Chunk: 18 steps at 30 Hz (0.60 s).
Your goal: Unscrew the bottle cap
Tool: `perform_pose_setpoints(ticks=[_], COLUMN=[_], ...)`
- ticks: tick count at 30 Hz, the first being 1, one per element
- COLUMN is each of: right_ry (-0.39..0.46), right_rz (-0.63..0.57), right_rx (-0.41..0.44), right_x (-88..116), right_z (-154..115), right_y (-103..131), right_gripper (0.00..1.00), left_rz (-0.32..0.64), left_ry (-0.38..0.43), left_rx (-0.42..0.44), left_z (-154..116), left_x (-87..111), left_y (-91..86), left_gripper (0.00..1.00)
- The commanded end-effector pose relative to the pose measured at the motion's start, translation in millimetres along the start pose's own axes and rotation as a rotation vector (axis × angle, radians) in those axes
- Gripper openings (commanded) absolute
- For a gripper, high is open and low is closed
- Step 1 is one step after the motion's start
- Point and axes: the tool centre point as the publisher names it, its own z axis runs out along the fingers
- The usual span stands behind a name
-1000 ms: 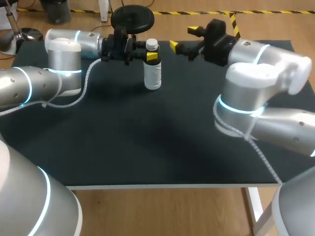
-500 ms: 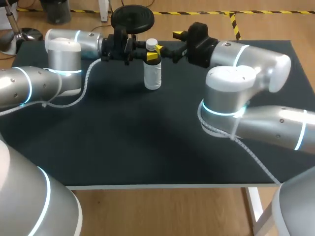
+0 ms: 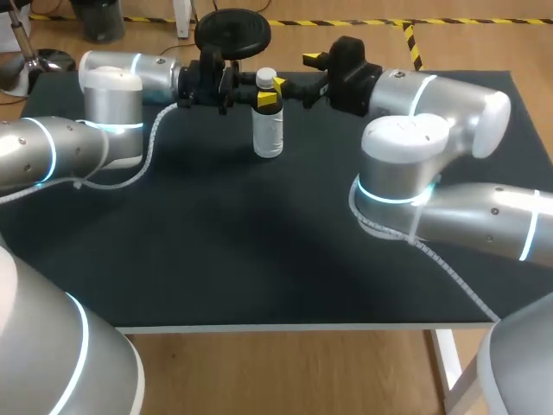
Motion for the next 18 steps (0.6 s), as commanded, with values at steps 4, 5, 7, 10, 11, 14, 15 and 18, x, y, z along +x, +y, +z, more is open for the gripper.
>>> perform_pose_setpoints(ticks=[4, 5, 7, 10, 11, 14, 15, 18], right_ry=[-0.020, -0.018, -0.015, -0.009, -0.007, -0.001, 0.001, 0.008], right_rz=[0.005, 0.007, 0.006, 0.005, 0.005, 0.004, 0.004, 0.008], right_rx=[-0.066, -0.069, -0.070, -0.070, -0.070, -0.072, -0.072, -0.073], right_x=[7, 8, 9, 10, 11, 13, 13, 16], right_z=[25, 29, 36, 43, 44, 50, 52, 57], right_y=[-9, -9, -9, -10, -10, -12, -12, -13], right_gripper=[1.00, 1.00, 1.00, 1.00, 1.00, 1.00, 1.00, 1.00], left_rz=[0.000, 0.000, 0.000, 0.000, 0.000, 0.000, 0.000, 0.000], left_ry=[0.000, 0.000, 0.000, 0.000, 0.000, 0.000, 0.000, 0.000], left_rx=[-0.001, -0.001, -0.001, -0.001, -0.001, -0.001, -0.001, -0.001], left_z=[1, 1, 1, 1, 1, 1, 1, 1], left_x=[-0.3, -0.3, -0.3, -0.3, -0.3, -0.3, -0.3, -0.3], left_y=[-0.4, -0.4, -0.4, -0.4, -0.4, -0.4, -0.4, -0.4], left_gripper=[0.00, 0.00, 0.00, 0.00, 0.00, 0.00, 0.00, 0.00])
